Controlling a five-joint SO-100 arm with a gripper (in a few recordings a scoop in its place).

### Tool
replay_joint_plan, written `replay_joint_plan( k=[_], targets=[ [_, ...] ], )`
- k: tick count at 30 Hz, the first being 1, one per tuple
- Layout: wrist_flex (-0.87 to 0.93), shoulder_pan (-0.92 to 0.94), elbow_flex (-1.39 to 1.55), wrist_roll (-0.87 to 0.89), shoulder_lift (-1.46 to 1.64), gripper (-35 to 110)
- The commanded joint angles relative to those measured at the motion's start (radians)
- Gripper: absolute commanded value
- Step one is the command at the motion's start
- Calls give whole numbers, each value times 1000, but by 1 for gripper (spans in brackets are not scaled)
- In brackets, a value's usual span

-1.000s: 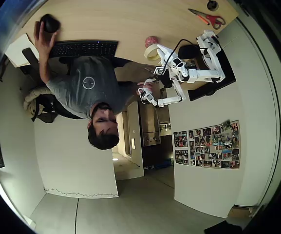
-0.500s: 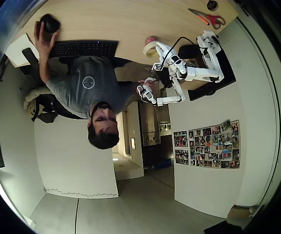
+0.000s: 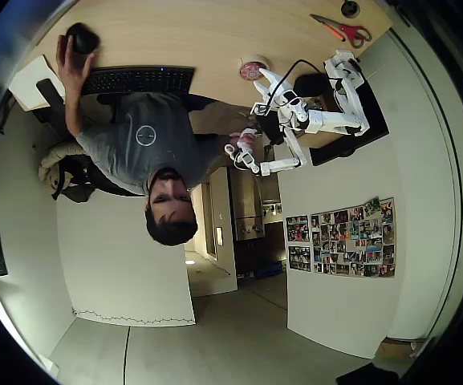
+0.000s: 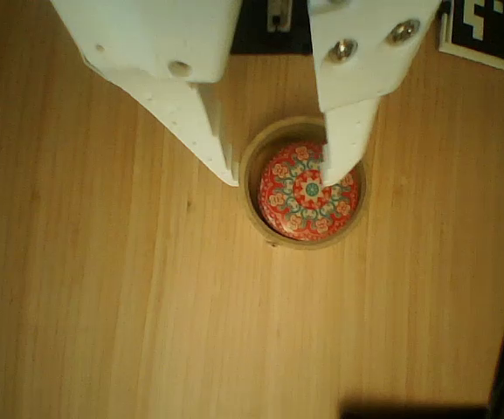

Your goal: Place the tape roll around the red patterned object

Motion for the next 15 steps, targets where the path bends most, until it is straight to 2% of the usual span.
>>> replay_joint_plan(
  k=[1,15],
  targets=[
    [54,-18,-11,-29,69,31],
    [333,-2,-141,-104,222,32]
  ],
)
